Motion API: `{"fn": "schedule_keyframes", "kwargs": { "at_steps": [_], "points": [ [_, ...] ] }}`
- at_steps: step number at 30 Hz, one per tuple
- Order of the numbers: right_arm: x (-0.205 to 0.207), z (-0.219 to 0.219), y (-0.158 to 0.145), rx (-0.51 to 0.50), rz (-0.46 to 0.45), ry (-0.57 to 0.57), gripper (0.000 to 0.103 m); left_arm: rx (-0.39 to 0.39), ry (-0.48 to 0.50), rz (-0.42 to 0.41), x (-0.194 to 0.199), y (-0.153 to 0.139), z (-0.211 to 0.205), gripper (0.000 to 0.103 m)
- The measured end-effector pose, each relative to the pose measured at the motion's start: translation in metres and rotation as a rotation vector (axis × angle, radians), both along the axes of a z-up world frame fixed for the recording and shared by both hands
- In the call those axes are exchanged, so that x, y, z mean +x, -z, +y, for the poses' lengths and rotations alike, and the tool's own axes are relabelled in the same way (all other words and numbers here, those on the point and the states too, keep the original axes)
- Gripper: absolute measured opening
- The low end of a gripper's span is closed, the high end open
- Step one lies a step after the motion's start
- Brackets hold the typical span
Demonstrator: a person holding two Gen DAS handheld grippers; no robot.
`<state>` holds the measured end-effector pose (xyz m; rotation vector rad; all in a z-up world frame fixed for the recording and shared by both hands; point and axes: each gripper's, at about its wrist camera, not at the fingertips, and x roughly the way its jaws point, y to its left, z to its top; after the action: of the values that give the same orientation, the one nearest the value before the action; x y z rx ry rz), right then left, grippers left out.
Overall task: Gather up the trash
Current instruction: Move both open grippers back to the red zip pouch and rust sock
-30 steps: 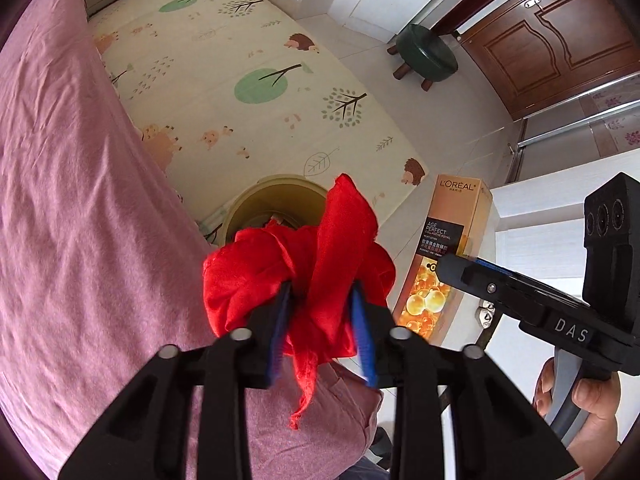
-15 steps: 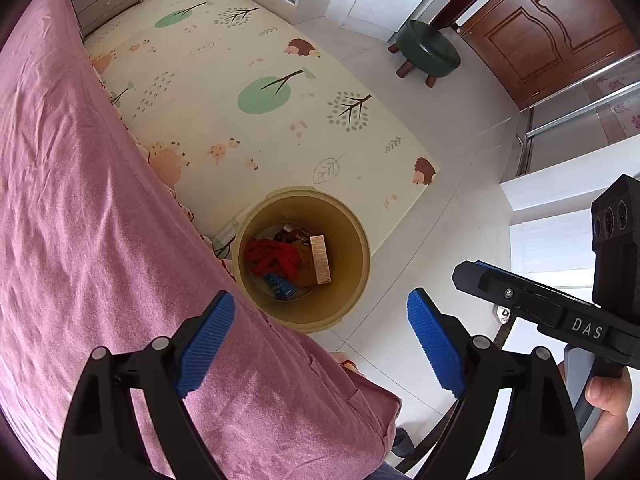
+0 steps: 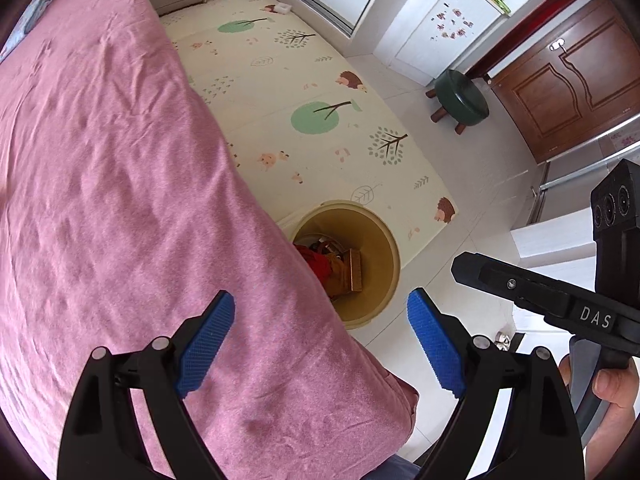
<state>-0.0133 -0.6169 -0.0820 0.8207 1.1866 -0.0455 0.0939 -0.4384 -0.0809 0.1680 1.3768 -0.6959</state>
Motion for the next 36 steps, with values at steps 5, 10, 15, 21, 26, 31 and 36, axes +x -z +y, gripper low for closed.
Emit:
{"fn": "schedule_keyframes", "kwargs": {
  "at_steps": [5,10,15,21,26,31,36],
  "points": [
    [0.022,0.053,-0.007,0.0,-0.01,-0.099,0.055,0.008,-0.094,-0.028,0.003,-0.011,0.071,0.088],
    [0.044,0.114,-0.013,-0.001,-0.017,-0.204,0.055,0.002,-0.23,-0.025,0.009,-0.016,0.145,0.088],
    [0.066,0.173,-0.017,-0.001,-0.023,-0.292,0.055,0.012,-0.329,-0.045,0.014,-0.02,0.212,0.088],
    [0.097,0.239,-0.02,-0.005,-0.034,-0.379,0.055,0.052,-0.399,-0.077,0.027,-0.023,0.278,0.088],
    [0.128,0.285,-0.023,-0.005,-0.043,-0.436,0.055,0.06,-0.466,-0.08,0.047,-0.021,0.328,0.088],
    [0.162,0.319,-0.019,-0.001,-0.038,-0.48,0.055,0.071,-0.509,-0.076,0.074,-0.014,0.364,0.088],
    [0.203,0.348,-0.009,-0.012,-0.026,-0.521,0.055,0.079,-0.543,-0.071,0.107,-0.001,0.39,0.088]
  ]
}}
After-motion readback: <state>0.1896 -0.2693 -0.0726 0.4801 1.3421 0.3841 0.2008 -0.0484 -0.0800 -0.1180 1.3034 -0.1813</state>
